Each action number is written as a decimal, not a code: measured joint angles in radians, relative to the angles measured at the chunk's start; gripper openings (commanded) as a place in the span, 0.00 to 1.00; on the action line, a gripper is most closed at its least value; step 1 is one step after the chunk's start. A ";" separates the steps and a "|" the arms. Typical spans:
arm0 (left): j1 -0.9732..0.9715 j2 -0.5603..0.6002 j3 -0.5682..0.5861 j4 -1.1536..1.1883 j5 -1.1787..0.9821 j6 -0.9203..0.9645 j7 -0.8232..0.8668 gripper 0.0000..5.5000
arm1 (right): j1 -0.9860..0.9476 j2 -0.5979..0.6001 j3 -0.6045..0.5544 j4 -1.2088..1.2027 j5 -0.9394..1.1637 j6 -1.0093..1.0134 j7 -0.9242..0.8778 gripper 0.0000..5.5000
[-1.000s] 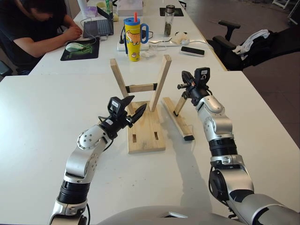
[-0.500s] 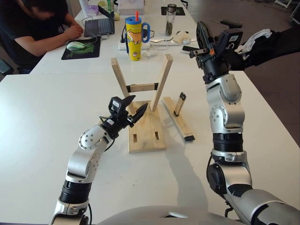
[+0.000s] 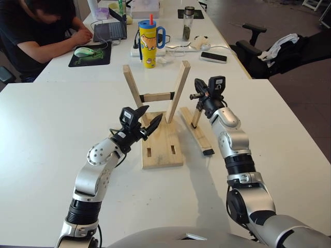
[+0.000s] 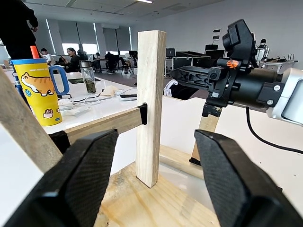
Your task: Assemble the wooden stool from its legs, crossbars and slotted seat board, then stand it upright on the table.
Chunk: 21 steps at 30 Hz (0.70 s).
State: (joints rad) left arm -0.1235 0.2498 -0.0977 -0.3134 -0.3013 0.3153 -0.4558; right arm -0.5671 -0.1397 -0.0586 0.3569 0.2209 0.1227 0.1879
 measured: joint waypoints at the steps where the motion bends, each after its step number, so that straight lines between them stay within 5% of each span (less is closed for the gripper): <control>1: 0.000 -0.001 0.000 0.002 0.000 0.000 0.000 0.54 | 0.001 -0.002 -0.005 0.002 -0.001 -0.010 0.000 0.00; 14: -0.002 -0.008 -0.003 0.018 0.008 -0.010 -0.002 0.54 | 0.064 -0.006 -0.032 -0.262 0.042 -0.122 0.084 0.00; 21: -0.001 -0.009 0.002 0.020 0.008 -0.006 0.012 0.58 | 0.319 -0.164 0.173 -0.596 0.077 0.115 0.326 0.04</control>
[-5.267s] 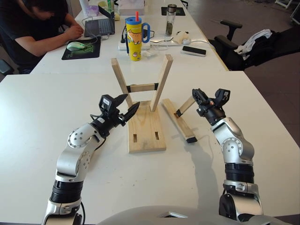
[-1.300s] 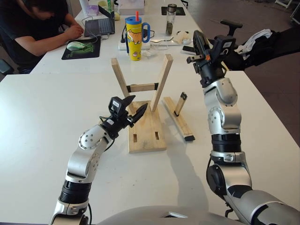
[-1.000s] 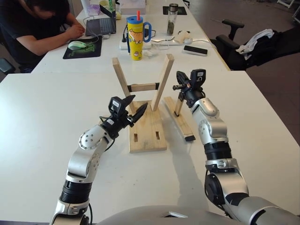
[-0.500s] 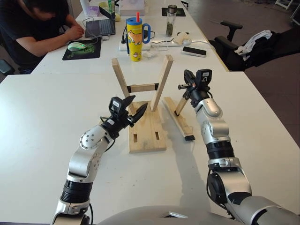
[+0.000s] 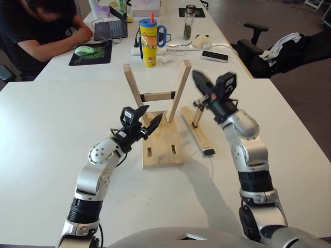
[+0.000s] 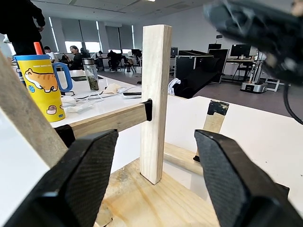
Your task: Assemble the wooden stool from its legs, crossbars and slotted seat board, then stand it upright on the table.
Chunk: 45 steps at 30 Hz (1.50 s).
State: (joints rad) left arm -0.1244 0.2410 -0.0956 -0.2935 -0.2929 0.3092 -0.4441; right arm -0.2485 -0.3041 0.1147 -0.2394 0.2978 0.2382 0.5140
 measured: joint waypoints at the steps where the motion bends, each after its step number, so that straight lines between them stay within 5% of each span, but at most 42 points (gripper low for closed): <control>1: 0.001 0.000 0.001 0.000 -0.001 0.005 0.000 0.59 | 0.065 -0.037 0.025 -0.048 0.020 0.046 0.043 0.06; 6: 0.016 -0.005 0.035 -0.013 -0.074 0.036 -0.010 0.72 | 0.249 -0.128 0.044 -0.092 0.065 0.201 0.104 0.19; 15: 0.042 -0.001 0.039 -0.024 -0.098 0.047 -0.025 0.98 | 0.248 -0.043 0.003 -0.078 -0.073 0.322 -0.198 0.46; 18: 0.040 -0.003 0.038 -0.017 -0.094 0.039 -0.025 0.98 | 0.218 -0.034 0.001 -0.051 -0.111 0.342 -0.236 0.55; 31: -0.002 -0.026 0.026 0.087 -0.040 -0.020 -0.014 0.98 | 0.033 -0.014 0.010 0.202 -0.153 0.484 -0.198 0.55; 38: -0.002 -0.022 0.027 0.134 -0.012 -0.068 -0.024 0.98 | 0.026 -0.013 -0.003 0.224 -0.143 0.469 -0.159 0.38; 45: -0.022 0.003 0.027 0.187 0.021 -0.099 -0.046 0.98 | 0.031 -0.012 -0.029 0.252 -0.160 0.396 -0.170 0.38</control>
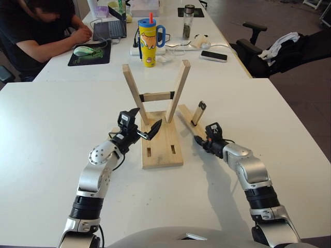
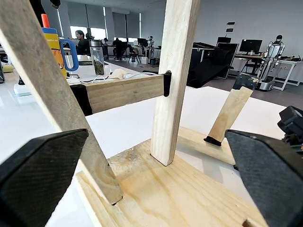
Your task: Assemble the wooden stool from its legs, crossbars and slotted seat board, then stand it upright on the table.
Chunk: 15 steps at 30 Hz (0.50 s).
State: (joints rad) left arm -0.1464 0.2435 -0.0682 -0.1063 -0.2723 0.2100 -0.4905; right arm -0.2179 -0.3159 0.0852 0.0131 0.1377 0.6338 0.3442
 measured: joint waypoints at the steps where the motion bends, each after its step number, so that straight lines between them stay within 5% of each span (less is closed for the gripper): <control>1: -0.007 0.001 0.000 0.008 0.002 -0.004 -0.002 0.98 | 0.000 0.002 -0.003 0.003 -0.005 -0.018 -0.008 0.38; 9: -0.097 0.014 0.061 0.086 -0.025 -0.027 -0.032 0.98 | -0.085 0.089 -0.247 -0.072 0.193 -0.264 -0.021 0.38; 15: -0.148 0.041 0.156 0.091 -0.157 0.024 -0.093 0.98 | -0.208 0.058 -0.336 -0.196 0.550 -0.089 0.114 0.37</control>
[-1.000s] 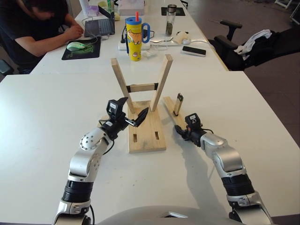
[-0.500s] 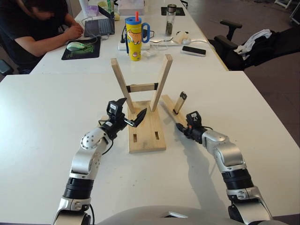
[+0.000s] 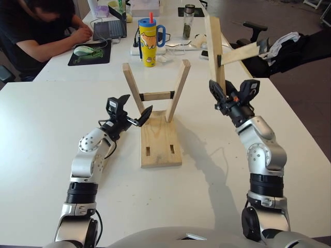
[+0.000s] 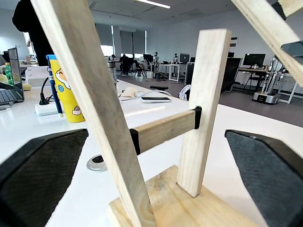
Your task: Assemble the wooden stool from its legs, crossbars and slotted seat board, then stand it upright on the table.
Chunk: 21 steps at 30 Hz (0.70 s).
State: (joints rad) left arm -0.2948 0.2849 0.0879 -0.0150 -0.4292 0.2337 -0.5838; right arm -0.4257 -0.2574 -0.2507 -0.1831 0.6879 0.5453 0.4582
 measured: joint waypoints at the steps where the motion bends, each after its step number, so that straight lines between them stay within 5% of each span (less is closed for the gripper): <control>1: -0.011 0.004 0.013 -0.005 -0.028 0.015 -0.016 0.98 | -0.012 -0.016 -0.016 -0.015 0.062 0.040 0.023 0.37; 5: -0.065 0.029 0.059 -0.035 -0.150 0.106 -0.059 0.98 | -0.020 -0.094 -0.034 -0.049 0.276 0.232 0.119 0.37; 16: -0.070 0.045 0.100 -0.168 -0.541 0.463 -0.117 0.72 | 0.073 -0.250 0.148 -0.029 0.289 0.386 0.403 0.37; 21: -0.074 0.037 0.102 -0.172 -0.615 0.532 -0.098 0.72 | 0.072 -0.279 0.155 0.027 0.334 0.450 0.510 0.37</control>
State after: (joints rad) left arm -0.3691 0.3218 0.1896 -0.1866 -1.0437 0.7655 -0.6814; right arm -0.3540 -0.5363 -0.0958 -0.1558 1.0223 0.9955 0.9682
